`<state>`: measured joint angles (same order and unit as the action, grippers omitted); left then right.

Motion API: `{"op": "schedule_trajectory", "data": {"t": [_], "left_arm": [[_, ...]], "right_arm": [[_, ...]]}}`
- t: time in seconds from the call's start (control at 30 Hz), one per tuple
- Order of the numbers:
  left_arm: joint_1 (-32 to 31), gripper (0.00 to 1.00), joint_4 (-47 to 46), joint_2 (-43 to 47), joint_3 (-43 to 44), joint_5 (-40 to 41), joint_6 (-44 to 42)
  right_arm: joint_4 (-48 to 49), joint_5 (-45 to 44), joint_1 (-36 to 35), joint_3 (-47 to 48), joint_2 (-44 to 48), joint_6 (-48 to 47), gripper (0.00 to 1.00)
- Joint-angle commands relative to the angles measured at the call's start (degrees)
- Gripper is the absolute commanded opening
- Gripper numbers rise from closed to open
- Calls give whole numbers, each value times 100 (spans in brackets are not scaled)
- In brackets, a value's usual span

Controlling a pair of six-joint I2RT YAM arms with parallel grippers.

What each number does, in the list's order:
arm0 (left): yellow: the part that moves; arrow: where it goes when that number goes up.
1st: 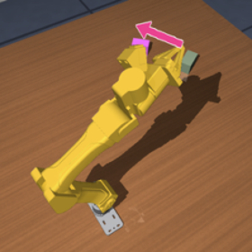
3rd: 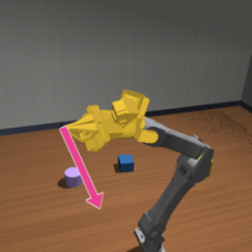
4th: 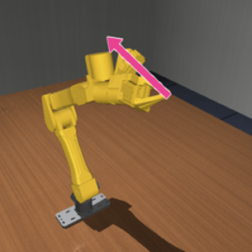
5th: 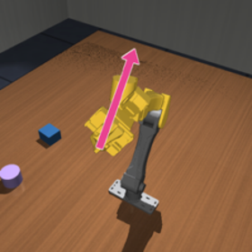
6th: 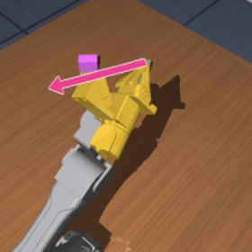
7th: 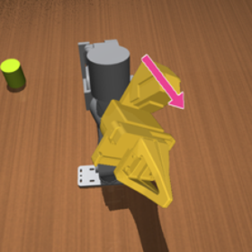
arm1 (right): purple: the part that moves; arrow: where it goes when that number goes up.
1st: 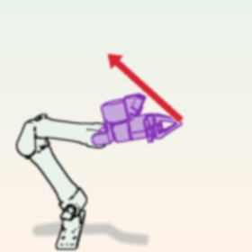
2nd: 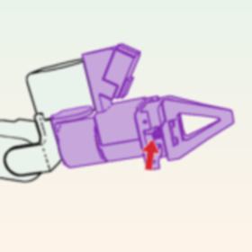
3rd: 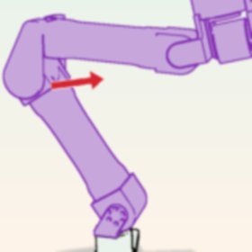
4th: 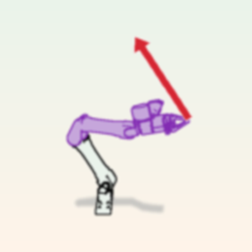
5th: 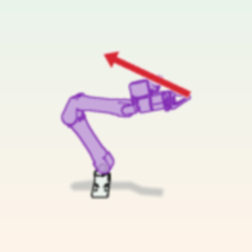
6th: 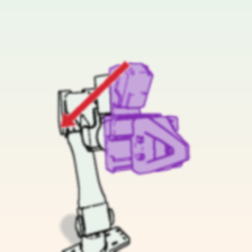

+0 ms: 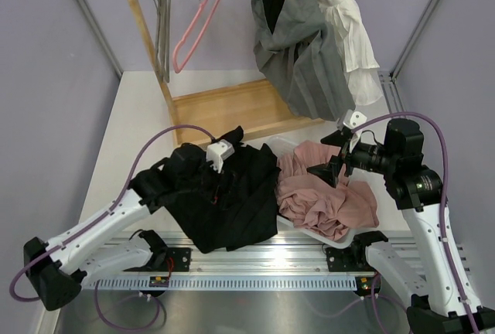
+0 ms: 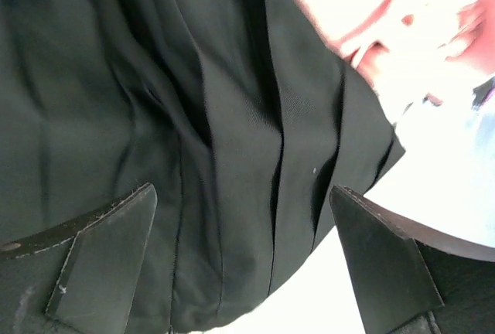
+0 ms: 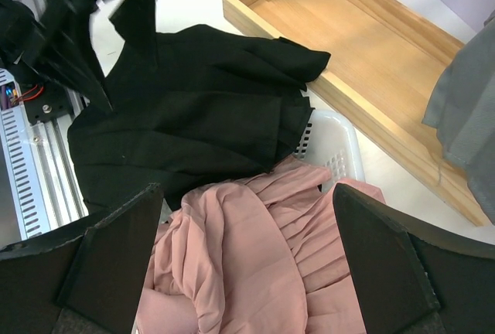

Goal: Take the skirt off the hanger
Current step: Pick up the skirt from the center of the board.

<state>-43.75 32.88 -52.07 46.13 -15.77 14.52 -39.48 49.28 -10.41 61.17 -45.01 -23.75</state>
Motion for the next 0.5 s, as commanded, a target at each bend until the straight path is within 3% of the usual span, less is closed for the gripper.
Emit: {"op": "schedule_trajectory", "data": {"t": [0.0, 0.23, 0.37, 0.47], "left_arm": [[-116, 99, 201, -531, -8, -119, -152], [-310, 99, -273, -1015, -455, 363, 524], [-389, 92, -905, -928, -912, 592, 858], [-424, 71, -1292, -857, -1237, 488, 877]], "right_arm": [[222, 231, 83, 36, -25, 54, 100], [239, 267, 145, -70, 28, 46, 99], [292, 398, 207, -96, -51, 72, 100], [292, 416, 215, -114, -78, 55, 100]]}}
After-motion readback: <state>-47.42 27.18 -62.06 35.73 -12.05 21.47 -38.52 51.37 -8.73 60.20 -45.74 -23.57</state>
